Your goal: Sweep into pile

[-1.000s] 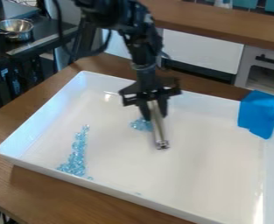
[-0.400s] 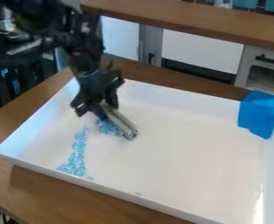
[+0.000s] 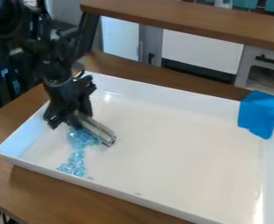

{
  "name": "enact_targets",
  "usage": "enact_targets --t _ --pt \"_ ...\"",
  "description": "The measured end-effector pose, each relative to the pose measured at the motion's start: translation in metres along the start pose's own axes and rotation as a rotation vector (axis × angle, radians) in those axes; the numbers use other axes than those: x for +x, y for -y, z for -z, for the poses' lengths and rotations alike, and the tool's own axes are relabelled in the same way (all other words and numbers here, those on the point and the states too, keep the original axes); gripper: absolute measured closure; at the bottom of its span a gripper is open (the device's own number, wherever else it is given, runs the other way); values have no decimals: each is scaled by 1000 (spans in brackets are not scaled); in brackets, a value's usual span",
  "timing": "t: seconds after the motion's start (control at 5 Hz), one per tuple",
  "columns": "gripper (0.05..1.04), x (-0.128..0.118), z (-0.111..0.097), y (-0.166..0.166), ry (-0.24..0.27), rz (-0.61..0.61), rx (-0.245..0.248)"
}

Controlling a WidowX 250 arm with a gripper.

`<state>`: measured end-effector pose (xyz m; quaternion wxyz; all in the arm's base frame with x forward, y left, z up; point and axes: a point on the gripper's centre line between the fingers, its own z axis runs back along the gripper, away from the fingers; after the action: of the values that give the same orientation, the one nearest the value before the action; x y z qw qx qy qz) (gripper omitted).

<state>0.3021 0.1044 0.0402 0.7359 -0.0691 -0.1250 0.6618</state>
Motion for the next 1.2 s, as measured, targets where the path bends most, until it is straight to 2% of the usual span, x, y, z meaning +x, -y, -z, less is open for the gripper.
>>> enact_targets --t 0.6,0.8,1.0,1.2 --pt "716 -7 -10 -34 -15 -13 30" --pt "716 -14 -16 -47 -32 -7 72" --pt "716 -20 -20 -53 10 40 78" --pt "716 -30 -29 -33 -18 165 59"
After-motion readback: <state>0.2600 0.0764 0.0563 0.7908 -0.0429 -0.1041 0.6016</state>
